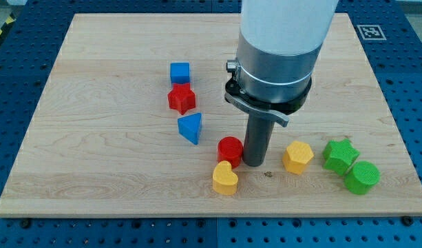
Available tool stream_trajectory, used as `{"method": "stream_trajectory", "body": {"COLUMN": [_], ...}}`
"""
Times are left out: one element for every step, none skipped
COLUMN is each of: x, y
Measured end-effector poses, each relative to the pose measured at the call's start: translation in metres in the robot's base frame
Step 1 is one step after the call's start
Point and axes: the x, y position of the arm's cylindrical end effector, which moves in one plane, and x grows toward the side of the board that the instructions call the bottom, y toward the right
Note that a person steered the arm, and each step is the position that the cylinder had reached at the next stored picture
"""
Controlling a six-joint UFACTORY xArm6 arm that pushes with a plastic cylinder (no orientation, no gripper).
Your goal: Separate the hexagon and the red circle in opposite directions
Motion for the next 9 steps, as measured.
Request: {"method": "stream_trajectory", "body": {"x": [-0.005, -0.007, -0.007, -0.007, -0.008, -0.008, -0.008, -0.024, -0.048], "y": [0.0, 0.0, 0.0, -0.006, -0.027, -0.058, -0.069, -0.077, -0.093]}}
